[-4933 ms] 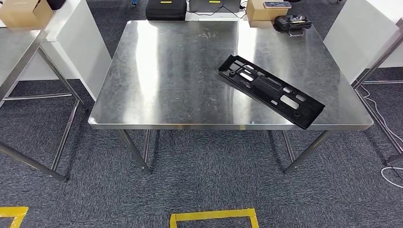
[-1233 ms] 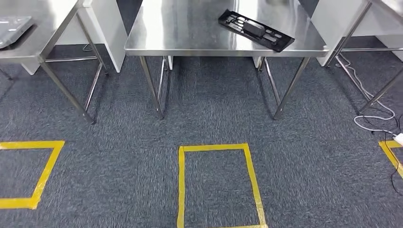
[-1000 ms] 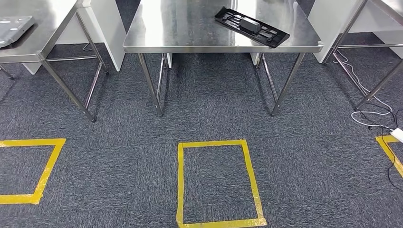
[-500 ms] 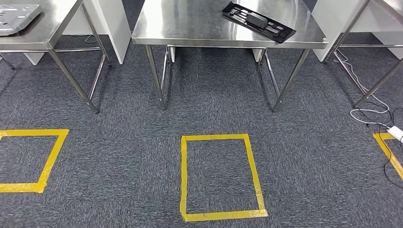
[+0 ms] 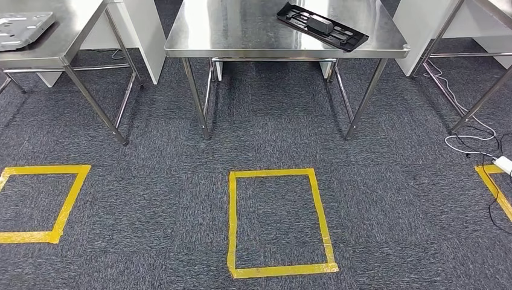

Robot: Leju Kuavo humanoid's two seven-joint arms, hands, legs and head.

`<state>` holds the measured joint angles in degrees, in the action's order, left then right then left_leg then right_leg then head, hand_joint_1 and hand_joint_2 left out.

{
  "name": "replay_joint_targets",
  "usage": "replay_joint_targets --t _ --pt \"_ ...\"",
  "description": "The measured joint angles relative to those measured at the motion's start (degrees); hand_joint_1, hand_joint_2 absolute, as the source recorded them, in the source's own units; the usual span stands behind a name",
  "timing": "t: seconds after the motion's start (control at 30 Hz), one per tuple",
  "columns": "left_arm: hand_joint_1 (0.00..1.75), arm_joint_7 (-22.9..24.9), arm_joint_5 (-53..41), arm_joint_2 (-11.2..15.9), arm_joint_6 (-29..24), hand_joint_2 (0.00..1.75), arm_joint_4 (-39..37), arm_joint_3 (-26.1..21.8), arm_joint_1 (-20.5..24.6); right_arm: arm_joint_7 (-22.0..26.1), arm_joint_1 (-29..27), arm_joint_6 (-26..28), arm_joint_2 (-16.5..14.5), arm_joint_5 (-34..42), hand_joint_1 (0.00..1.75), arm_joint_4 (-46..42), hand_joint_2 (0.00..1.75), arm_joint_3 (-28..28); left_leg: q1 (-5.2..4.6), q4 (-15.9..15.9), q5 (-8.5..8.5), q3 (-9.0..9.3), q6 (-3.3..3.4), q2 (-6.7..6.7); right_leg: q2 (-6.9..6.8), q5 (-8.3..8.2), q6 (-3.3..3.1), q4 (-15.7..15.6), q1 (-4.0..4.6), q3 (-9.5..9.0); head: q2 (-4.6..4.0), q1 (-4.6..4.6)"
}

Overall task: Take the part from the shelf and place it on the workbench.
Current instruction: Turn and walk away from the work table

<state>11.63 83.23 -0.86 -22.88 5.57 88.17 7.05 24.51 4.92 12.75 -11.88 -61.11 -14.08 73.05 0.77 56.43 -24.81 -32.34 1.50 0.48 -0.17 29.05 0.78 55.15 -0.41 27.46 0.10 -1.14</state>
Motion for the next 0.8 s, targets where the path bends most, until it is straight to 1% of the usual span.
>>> replay_joint_targets --t 0.13,0.2,0.23,0.27,0.3,0.33,0.4,0.43,0.47,0.5,0.53,0.57,0.6,0.63,0.67,0.7,0.73,0.77,0.8 --pt "0.0 0.0 0.0 -0.1 0.0 0.0 0.0 0.0 0.0 0.5 0.0 -1.0 0.1 -0.1 0.0 0.0 0.0 0.0 -0.05 0.5 -0.12 -0.44 0.26 -0.06 0.0 -0.13 0.11 0.1 -0.39 0.17 0.0 -0.02" --pt "0.0 0.0 -0.1 -0.1 0.1 0.0 0.0 0.0 0.0 0.8 0.0 -1.0 0.1 0.0 0.0 0.0 0.0 0.0 -0.16 0.6 -0.13 -0.68 0.4 -0.13 -0.06 -0.23 0.28 0.0 -0.38 0.15 0.0 -0.01" --pt "0.0 0.0 -0.1 -0.1 0.1 0.0 0.0 0.0 0.0 0.9 0.1 -1.0 0.1 0.0 0.0 0.0 0.0 0.0 -0.21 0.3 0.03 -0.7 0.57 -0.18 -0.14 -0.34 0.47 -0.2 -0.25 0.06 0.0 -0.02" --pt "0.0 0.0 -0.1 -0.3 0.1 0.0 0.0 0.0 0.0 0.9 0.1 -0.9 0.2 0.0 0.0 0.0 0.0 0.0 -0.1 -0.2 0.37 -0.58 0.75 -0.23 -0.2 -0.18 0.6 0.0 -0.15 0.1 0.0 0.0" --pt "0.0 0.0 -0.1 -0.4 0.1 0.0 0.0 0.0 0.0 1.0 0.1 -0.9 0.2 0.0 0.0 0.0 0.0 -0.1 0.03 -0.9 0.8 -0.45 1.03 -0.3 -0.21 0.5 0.56 0.9 -0.03 0.51 -0.01 0.04" --pt "0.0 0.0 -0.1 -0.5 0.1 0.0 0.0 0.0 0.0 1.0 0.1 -0.8 0.3 0.0 0.0 0.0 0.0 -0.1 0.19 -1.6 1.24 -0.35 1.29 -0.41 -0.18 1.78 0.4 2.9 0.04 1.49 -0.01 0.12" --pt "0.0 0.0 0.0 -0.7 0.1 0.0 0.0 0.0 0.0 1.0 0.0 -0.9 0.5 -0.1 0.0 0.0 0.0 -0.1 0.31 -2.0 1.74 -0.61 1.47 -0.76 -0.03 5.46 0.02 10.0 -0.22 4.89 -0.01 0.28" --pt "0.0 0.0 0.0 -0.7 0.1 0.0 0.0 0.0 -0.1 1.0 0.0 -0.9 0.5 -0.2 0.0 0.0 0.0 -0.1 0.29 -1.9 1.86 -0.87 1.39 -1.03 0.01 6.83 0.16 13.6 -0.41 6.51 -0.01 0.34" --pt "0.0 0.0 0.1 -0.8 0.1 0.0 0.0 0.0 -0.1 1.0 -0.1 -1.0 0.7 -0.2 0.0 0.0 0.0 -0.1 0.29 -1.9 2.0 -1.12 1.24 -1.36 0.02 7.39 0.54 15.5 -0.6 7.36 -0.01 0.35" --pt "0.0 -0.1 0.1 -1.0 0.1 0.0 0.0 0.0 -0.2 1.0 -0.1 -1.1 0.8 -0.2 0.0 0.0 0.0 -0.1 0.34 -1.7 2.14 -1.39 1.05 -1.8 0.03 6.94 1.14 15.2 -0.81 7.05 -0.01 0.38" --pt "0.0 -0.2 0.1 -1.1 0.1 0.0 0.0 0.0 -0.2 1.0 -0.1 -1.3 0.9 -0.2 0.0 0.0 0.0 -0.1 0.45 -1.4 2.26 -1.7 0.83 -2.31 0.14 5.62 1.88 12.4 -1.08 5.49 -0.01 0.38" --pt "0.0 -0.3 0.2 -1.3 0.0 0.0 0.0 0.0 -0.2 1.0 -0.1 -1.6 1.0 -0.2 0.0 0.0 0.0 -0.1 0.58 -1.0 2.34 -2.09 0.54 -2.87 0.54 4.02 2.56 8.1 -1.44 3.15 -0.01 0.4" --pt "0.0 -0.4 0.2 -1.4 0.0 0.0 0.0 0.0 -0.2 1.0 -0.1 -1.8 1.1 -0.2 0.0 0.0 0.0 -0.1 0.58 -0.5 2.4 -2.45 0.16 -3.42 1.35 2.7 2.94 4.5 -1.55 1.38 -0.01 0.47" --pt "0.0 -0.5 0.2 -1.4 -0.1 0.0 0.0 0.0 -0.2 1.1 -0.1 -1.9 1.1 -0.2 0.0 0.0 0.0 -0.1 0.53 0.0 2.34 -2.79 -0.25 -3.86 2.12 1.8 2.8 2.0 -1.6 0.23 -0.01 0.57" --pt "0.0 -0.6 0.2 -1.5 -0.1 0.0 0.0 0.0 -0.2 1.1 -0.1 -2.0 1.1 -0.2 0.0 0.1 0.0 -0.1 0.44 0.4 2.28 -3.08 -0.64 -4.26 2.68 1.49 2.33 1.1 -1.56 -0.09 -0.01 0.57" --pt "0.0 -0.7 0.2 -1.5 -0.2 0.0 0.0 0.0 -0.3 1.1 -0.1 -2.0 1.1 -0.2 0.0 0.1 0.0 -0.1 0.37 0.5 2.28 -3.23 -0.98 -4.58 2.84 1.43 1.63 1.4 -1.33 0.24 -0.01 0.49" --pt "0.0 -0.7 0.2 -1.5 -0.3 0.0 0.0 0.0 -0.3 1.1 -0.1 -2.0 1.1 -0.2 0.0 0.1 0.0 -0.1 0.48 0.5 2.37 -3.38 -1.26 -4.92 2.46 1.25 0.91 1.4 -1.34 0.28 -0.02 0.39" --pt "0.0 -0.8 0.1 -1.5 -0.3 0.0 0.0 0.0 -0.4 1.1 -0.1 -2.0 1.1 -0.2 0.0 0.1 0.0 -0.1 0.65 0.6 2.39 -3.57 -1.49 -5.01 1.96 1.07 0.36 1.4 -1.38 0.35 -0.01 0.22" --pt "0.0 -0.9 0.1 -1.6 -0.3 0.0 0.0 0.0 -0.6 1.0 0.0 -2.0 1.1 -0.1 0.0 0.1 0.0 -0.1 0.79 1.3 1.79 -3.94 -1.66 -4.59 1.47 0.81 -0.14 1.4 -1.38 0.47 -0.01 0.14"
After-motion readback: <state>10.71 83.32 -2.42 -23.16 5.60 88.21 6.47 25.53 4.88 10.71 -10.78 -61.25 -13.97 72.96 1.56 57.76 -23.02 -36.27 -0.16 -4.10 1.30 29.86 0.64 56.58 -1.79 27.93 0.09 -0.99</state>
